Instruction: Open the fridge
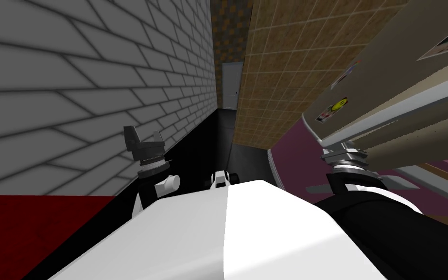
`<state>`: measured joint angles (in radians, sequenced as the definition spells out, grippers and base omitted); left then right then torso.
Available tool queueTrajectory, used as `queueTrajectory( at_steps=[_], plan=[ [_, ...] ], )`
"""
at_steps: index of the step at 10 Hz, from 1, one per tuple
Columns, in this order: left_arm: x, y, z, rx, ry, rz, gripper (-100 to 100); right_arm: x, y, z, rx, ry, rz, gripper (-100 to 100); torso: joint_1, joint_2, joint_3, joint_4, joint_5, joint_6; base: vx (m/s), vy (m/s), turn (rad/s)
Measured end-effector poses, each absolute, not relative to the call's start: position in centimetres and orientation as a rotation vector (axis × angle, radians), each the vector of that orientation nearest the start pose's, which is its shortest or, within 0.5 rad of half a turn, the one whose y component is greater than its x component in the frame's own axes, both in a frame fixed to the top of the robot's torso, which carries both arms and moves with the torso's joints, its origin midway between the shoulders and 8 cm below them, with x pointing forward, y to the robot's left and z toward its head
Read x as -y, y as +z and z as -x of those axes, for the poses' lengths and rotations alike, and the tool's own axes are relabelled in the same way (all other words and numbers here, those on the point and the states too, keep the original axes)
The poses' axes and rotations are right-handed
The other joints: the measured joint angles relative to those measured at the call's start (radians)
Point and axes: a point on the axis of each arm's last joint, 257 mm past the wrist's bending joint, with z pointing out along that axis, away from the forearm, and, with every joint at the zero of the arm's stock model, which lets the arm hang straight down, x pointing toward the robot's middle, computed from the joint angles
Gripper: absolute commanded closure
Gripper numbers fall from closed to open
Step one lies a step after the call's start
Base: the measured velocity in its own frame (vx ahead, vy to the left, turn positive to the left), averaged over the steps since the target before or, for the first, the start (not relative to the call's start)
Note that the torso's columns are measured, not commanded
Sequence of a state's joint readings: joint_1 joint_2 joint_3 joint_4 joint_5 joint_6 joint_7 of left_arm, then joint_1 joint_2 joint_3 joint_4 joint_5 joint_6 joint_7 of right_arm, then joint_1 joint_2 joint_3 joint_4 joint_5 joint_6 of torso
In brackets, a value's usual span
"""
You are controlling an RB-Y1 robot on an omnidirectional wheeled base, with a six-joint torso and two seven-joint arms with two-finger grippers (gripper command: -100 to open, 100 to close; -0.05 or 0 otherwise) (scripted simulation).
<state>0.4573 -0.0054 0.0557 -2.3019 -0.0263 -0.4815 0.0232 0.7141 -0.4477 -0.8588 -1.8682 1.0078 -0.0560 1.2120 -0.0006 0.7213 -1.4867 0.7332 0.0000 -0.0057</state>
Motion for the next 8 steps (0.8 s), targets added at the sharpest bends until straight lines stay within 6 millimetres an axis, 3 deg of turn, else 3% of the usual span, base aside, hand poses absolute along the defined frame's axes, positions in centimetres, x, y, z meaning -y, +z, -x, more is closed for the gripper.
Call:
queueTrajectory(
  at_steps=[6,8],
  plan=[
    [-29.0,4.5,-34.2,-0.583,-1.275,0.614,0,74.5,-7.8,-14.6,-1.727,-1.82,0.545,100,-0.01,0.008,0.002,0.003,0.004,0.0,0.328,0.217,0.003],
    [-29.0,4.5,-34.2,-0.583,-1.275,0.614,0,75.6,-7.6,-12.9,-1.746,-1.857,0.51,100,-0.004,0.019,0.01,0.006,0.004,0.003,0.245,0.128,0.005]
  ],
)
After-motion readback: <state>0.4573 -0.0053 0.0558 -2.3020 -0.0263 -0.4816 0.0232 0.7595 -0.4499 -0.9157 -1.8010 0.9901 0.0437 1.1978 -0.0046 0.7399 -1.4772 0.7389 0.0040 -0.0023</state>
